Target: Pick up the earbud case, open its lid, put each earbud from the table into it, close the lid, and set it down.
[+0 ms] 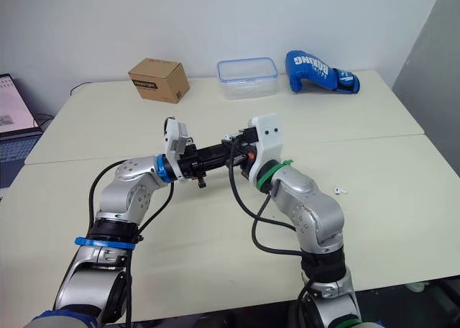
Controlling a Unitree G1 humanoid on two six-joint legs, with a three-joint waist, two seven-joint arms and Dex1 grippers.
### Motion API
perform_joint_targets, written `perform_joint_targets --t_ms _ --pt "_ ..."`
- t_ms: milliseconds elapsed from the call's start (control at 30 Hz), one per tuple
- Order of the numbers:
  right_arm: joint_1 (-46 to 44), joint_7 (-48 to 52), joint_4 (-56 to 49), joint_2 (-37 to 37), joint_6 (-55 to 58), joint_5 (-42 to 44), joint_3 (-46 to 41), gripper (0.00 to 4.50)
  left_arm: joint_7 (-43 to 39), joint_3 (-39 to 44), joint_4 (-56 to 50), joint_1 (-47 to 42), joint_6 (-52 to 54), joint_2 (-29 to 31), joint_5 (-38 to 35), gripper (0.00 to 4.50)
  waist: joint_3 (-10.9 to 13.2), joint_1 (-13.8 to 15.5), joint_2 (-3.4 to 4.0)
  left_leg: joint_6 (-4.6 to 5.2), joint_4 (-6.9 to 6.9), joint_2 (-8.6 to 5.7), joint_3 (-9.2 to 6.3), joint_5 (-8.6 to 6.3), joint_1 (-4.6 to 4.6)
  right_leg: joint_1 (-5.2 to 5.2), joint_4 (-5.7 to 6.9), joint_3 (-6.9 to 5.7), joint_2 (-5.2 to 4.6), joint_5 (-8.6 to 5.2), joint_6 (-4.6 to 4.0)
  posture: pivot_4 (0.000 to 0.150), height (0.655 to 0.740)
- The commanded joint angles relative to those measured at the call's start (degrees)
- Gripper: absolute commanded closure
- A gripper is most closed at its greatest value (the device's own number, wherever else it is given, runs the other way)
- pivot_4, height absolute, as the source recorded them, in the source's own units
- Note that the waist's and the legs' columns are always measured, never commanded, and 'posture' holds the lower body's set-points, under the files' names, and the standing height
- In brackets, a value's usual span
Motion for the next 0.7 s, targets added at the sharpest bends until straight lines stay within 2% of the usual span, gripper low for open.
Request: perform_joint_targets --t_ms 33,367,633,667,700 --pt "-1.3 -1.0 -0.5 0.5 1.0 0.5 1.4 4.09 0.1 1.3 -3.5 -0.7 -1.3 0.3 -0.8 3.71 0.0 0.0 0.00 0.00 0.00 0.00 0.00 0.00 0.00 0.00 0.00 0.00 0.00 0.00 0.00 0.150 0.7307" --pt "-1.4 -3.4 -2.4 0.4 5.2 1.4 1.5 4.09 1.0 1.5 -3.5 -1.1 -1.8 0.0 -0.7 3.71 0.0 0.0 0.00 0.00 0.00 0.00 0.00 0.00 0.00 0.00 -0.01 0.01 0.00 0.00 0.00 0.150 0.7307" --pt "-1.5 -3.2 -3.2 -1.7 3.9 0.2 2.1 1.35 1.3 1.7 -3.2 -1.4 -2.2 -0.1 -0.7 3.71 0.0 0.0 0.00 0.00 -0.01 0.00 0.00 0.00 0.00 0.00 -0.01 0.00 0.00 0.00 0.00 0.150 0.7307" --pt "-1.5 -3.1 -3.1 -1.9 3.5 0.1 2.1 1.05 1.3 1.7 -3.2 -1.4 -2.3 -0.2 -0.8 3.71 0.0 0.0 0.00 0.00 -0.01 0.00 0.00 0.00 0.00 0.00 -0.01 0.01 0.00 0.00 0.00 0.150 0.7307" --pt "-1.4 -3.2 -3.1 -2.1 3.2 0.0 2.1 1.05 1.3 1.8 -3.2 -1.4 -2.3 -0.1 -0.8 3.71 0.0 0.0 0.00 0.00 -0.01 0.00 0.00 0.00 0.00 0.00 -0.02 0.00 0.00 0.00 0.00 0.150 0.7307"
